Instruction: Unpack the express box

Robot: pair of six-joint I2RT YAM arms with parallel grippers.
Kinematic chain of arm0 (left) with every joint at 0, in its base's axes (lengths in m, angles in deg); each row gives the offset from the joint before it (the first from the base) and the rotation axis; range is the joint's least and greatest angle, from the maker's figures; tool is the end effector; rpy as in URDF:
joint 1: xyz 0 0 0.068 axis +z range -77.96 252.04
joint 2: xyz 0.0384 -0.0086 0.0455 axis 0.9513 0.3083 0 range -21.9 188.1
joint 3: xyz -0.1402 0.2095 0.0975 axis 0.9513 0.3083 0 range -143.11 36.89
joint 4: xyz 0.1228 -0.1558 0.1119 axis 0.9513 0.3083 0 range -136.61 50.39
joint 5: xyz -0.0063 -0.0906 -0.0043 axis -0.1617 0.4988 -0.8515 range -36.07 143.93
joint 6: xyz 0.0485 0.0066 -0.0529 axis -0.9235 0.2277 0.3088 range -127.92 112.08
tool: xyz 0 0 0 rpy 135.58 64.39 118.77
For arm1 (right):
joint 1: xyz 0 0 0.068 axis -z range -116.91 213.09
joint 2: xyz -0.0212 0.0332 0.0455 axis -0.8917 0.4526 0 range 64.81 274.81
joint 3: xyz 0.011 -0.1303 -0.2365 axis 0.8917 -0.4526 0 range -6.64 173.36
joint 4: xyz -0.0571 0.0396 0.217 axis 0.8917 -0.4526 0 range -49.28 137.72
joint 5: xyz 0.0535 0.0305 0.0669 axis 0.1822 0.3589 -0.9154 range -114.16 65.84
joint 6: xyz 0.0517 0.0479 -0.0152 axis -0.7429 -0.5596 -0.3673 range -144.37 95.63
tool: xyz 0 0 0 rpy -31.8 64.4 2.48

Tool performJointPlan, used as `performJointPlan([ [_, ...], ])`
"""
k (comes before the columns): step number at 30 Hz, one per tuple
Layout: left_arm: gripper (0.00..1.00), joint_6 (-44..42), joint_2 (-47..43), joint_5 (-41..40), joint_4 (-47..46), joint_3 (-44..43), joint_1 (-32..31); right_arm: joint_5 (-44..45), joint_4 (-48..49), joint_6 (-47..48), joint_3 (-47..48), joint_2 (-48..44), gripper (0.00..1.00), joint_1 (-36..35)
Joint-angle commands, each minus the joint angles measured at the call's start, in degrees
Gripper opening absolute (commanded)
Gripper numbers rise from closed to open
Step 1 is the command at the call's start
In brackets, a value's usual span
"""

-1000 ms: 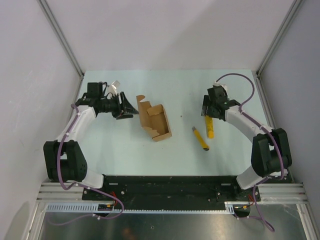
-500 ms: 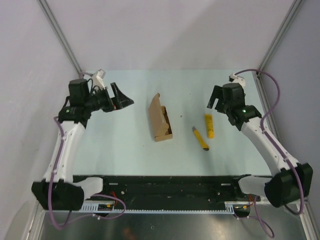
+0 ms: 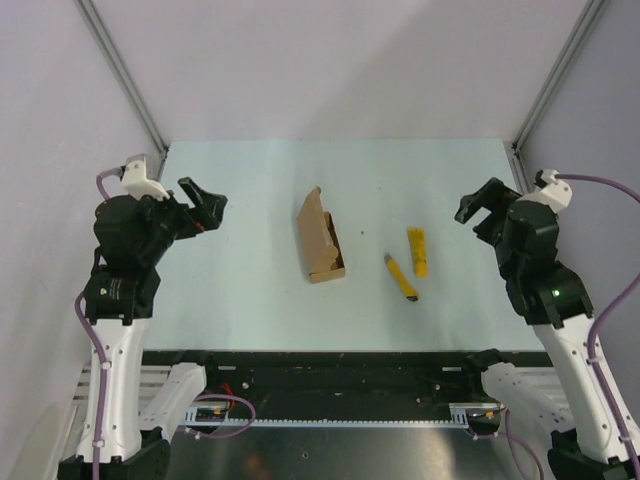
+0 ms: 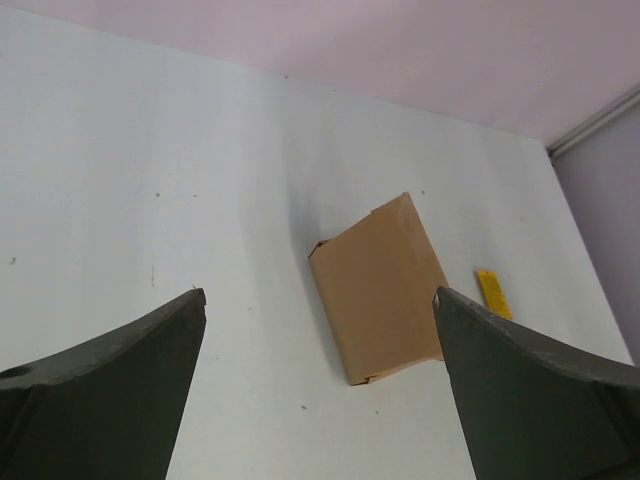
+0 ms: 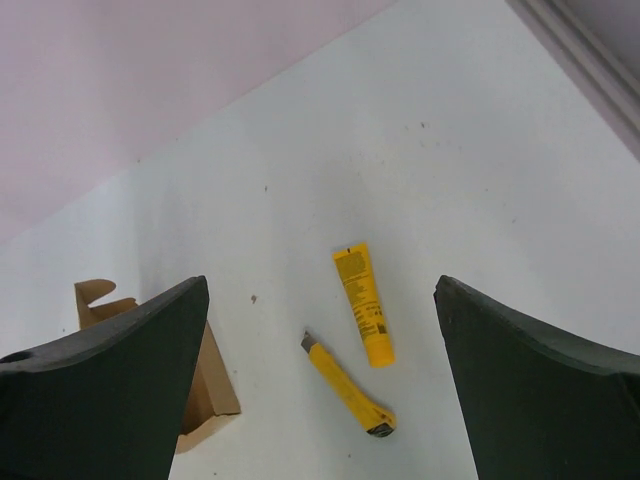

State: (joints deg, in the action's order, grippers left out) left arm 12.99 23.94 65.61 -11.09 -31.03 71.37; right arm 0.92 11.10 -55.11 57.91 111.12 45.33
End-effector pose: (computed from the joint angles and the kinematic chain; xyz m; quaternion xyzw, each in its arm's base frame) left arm 0.1374 -0.0138 0.4043 -0.0751 0.7799 -0.1938 0.5904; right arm 0.1414 0.0188 0.3845 0.2157 0.7722 0.0741 0.5931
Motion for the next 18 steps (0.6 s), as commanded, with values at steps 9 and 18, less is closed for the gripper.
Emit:
performJointPlan([
  [9, 1.00, -2.09, -0.58, -2.80, 0.33, -1.42, 0.40, 7.17, 1.99, 4.72, 0.75, -8.60, 1.00, -0.43],
  [18, 1.00, -3.59, -0.14, -2.98, 0.95, -1.86, 0.40, 8.41, 2.08, 4.99, 0.75, -9.21, 1.00, -0.43],
])
